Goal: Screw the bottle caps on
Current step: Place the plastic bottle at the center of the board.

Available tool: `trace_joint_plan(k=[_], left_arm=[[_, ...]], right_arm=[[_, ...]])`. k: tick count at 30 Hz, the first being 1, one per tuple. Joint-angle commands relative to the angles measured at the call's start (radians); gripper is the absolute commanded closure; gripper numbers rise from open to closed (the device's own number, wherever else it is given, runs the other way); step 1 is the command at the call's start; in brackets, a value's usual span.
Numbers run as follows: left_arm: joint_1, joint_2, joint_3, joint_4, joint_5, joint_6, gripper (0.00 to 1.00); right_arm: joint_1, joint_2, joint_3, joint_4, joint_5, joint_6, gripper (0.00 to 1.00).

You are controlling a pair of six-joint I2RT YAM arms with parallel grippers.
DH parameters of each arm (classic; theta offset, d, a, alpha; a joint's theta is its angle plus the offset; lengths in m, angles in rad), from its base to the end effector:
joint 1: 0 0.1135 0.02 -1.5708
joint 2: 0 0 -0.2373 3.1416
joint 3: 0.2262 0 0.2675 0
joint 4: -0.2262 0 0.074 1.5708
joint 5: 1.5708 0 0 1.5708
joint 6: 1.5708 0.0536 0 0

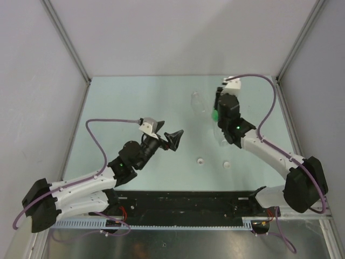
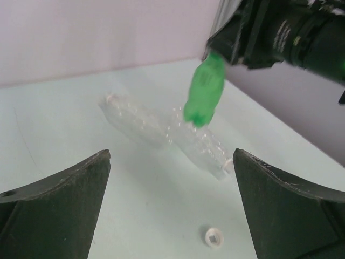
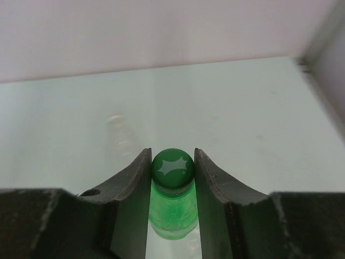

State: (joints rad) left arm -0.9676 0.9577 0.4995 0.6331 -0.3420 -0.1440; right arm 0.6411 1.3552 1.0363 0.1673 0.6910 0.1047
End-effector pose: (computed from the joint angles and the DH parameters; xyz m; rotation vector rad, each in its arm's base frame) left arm 0.1659 -0.2092 0.2677 0.2986 1.4095 -0.6807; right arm 0.3006 0.1817 0.3031 0.0533 1.6867 -0.0360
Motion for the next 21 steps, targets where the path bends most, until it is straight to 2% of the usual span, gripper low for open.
trace_joint_plan(k=[1, 5, 9, 13, 16, 21], left_arm=[[0.048, 0.051, 0.063, -0.197, -0.019, -0.211, 0.0], [0.123, 0.122, 0.098, -0.277, 0.067, -0.33, 0.0], [0.145, 0.146, 0.111, -0.282, 0.085, -0.34, 0.0], [0.149, 0.145, 0.114, -0.283, 0.075, -0.332, 0.0], [0.153, 0.148, 0.111, -0.283, 0.066, -0.321, 0.0], [0.156, 0.154, 0.098, -0.286, 0.051, -0.325, 0.0]], right_arm=[[-0.158, -0.051, -0.087, 0.223, 0.104, -0.124, 1.0], [-0.282, -0.019, -0.209, 0.462, 0.161, -0.247, 1.0], [-0.401, 0.02, -0.289, 0.553, 0.163, -0.2, 1.0], [-0.435, 0.058, -0.363, 0.638, 0.181, -0.171, 0.99], [-0.446, 0.077, -0.402, 0.658, 0.181, -0.13, 0.97], [-0.449, 0.081, -0.441, 0.623, 0.207, -0.053, 0.83]])
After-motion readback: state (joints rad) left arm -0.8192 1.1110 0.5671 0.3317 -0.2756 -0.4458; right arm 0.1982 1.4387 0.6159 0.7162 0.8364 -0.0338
